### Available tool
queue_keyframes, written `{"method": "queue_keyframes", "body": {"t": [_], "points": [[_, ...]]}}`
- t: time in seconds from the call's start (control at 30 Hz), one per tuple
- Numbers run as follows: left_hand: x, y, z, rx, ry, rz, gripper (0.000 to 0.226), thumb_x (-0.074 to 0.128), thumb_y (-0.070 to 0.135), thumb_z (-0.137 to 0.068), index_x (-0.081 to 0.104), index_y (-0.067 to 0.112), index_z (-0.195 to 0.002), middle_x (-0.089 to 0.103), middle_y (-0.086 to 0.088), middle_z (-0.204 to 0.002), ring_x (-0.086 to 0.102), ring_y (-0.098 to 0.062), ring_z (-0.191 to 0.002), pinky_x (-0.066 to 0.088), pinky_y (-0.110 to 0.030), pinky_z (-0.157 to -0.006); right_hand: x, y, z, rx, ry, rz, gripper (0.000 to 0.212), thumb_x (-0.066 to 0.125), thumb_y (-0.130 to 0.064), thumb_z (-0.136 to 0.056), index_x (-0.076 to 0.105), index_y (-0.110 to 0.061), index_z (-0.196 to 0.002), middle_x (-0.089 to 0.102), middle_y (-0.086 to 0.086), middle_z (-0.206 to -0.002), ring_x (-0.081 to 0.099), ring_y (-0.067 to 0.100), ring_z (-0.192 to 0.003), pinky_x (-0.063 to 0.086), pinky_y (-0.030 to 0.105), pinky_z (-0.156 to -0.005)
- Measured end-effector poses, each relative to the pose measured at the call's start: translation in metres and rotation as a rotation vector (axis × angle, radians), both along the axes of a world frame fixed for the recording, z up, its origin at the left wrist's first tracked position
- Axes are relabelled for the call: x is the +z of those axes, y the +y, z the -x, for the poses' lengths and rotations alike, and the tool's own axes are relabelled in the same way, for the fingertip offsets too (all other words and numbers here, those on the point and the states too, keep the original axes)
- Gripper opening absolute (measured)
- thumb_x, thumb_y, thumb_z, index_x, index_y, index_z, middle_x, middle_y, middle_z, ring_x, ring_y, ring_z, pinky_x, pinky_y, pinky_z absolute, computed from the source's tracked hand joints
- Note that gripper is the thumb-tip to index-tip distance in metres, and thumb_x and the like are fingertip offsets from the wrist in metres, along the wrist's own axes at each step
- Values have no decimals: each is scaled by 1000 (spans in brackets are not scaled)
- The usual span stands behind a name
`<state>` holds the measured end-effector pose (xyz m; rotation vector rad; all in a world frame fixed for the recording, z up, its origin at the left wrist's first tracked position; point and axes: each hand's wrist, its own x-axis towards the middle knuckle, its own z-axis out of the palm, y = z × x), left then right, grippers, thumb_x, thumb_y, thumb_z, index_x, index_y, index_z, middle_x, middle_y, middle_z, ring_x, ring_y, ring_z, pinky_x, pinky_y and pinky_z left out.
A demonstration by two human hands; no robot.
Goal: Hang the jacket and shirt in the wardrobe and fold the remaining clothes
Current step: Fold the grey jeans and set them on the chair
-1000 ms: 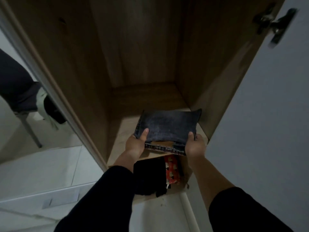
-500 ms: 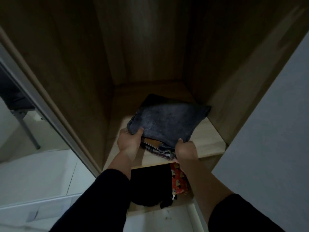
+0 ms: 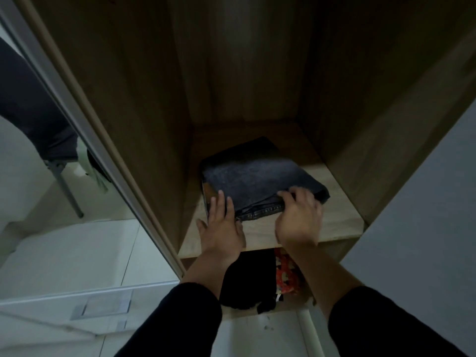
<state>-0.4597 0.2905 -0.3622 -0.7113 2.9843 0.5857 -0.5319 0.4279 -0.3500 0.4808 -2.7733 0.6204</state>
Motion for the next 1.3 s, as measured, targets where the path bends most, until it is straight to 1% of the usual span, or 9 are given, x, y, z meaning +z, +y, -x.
{"method": "queue_keyframes", "body": {"t": [0.1, 0.2, 0.27, 0.33, 0.4, 0.53, 0.87, 1.0, 1.3], "points": [[-6, 2, 5, -40, -62, 27, 62, 20, 38, -102, -9, 16, -153, -26, 5, -157, -21, -12, -145, -1, -53, -118, -10, 10, 16, -38, 142, -36, 52, 63, -5, -63, 60, -15, -114, 56, 11, -122, 48, 30, -120, 29, 50, -109], [-11, -3, 14, -31, -124, 13, 62, 16, 42, -102, -11, 18, -152, -27, 8, -156, -22, -10, -145, -2, -56, -117, -10, 15, 34, 13, 138, -130, 49, 56, -14, -81, 52, -16, -129, 50, 12, -135, 42, 29, -129, 21, 50, -113], [-12, -9, 21, -32, -145, 15, 62, 14, 43, -101, -11, 19, -152, -27, 9, -156, -21, -9, -145, -1, -56, -116, -15, 14, 46, 145, -63, -288, 53, 33, -29, -99, 24, -21, -151, 25, 6, -157, 18, 24, -146, 4, 46, -119], [-14, -18, 29, -49, -175, 35, 62, 13, 43, -101, -13, 19, -152, -28, 9, -156, -22, -9, -145, -3, -56, -116, -26, 11, 55, 191, -231, -369, 54, 15, -37, -102, 0, -25, -153, -1, 1, -162, -3, 20, -149, -6, 43, -118], [-13, -28, 41, -76, -212, 54, 63, 11, 45, -101, -15, 19, -151, -30, 9, -155, -23, -10, -144, -6, -56, -116, -34, 4, 62, 185, -255, -392, 56, 10, -41, -102, -8, -24, -152, -10, 2, -161, -10, 21, -148, -9, 43, -118], [-15, -47, 71, -68, -220, 90, 63, 9, 48, -100, -16, 20, -151, -29, 9, -155, -22, -10, -144, -8, -55, -116, -42, -16, 80, 147, -245, -367, 57, 8, -43, -101, -9, -22, -152, -13, 4, -160, -13, 22, -148, -9, 44, -119], [-38, -93, 159, 11, -56, 64, 59, 11, 46, -101, -9, 24, -152, -20, 11, -158, -11, -11, -147, 6, -55, -117, -54, -70, 157, 99, -227, -344, 58, 8, -44, -100, -4, -23, -153, -10, 4, -161, -13, 21, -148, -12, 44, -118], [-47, -109, 186, 5, -32, 43, 58, 11, 42, -101, -11, 23, -151, -23, 11, -157, -14, -10, -146, 2, -50, -119, -56, -81, 181, 126, -260, -314, 58, 9, -42, -101, -4, -22, -153, -12, 5, -161, -13, 21, -148, -12, 44, -118], [-48, -108, 186, 7, -45, 109, 57, 11, 39, -102, -9, 21, -152, -21, 7, -158, -14, -11, -147, 2, -55, -117, -57, -80, 183, 139, -228, -335, 58, 13, -41, -100, 0, -22, -154, -8, 5, -162, -8, 21, -149, -9, 43, -118]]}}
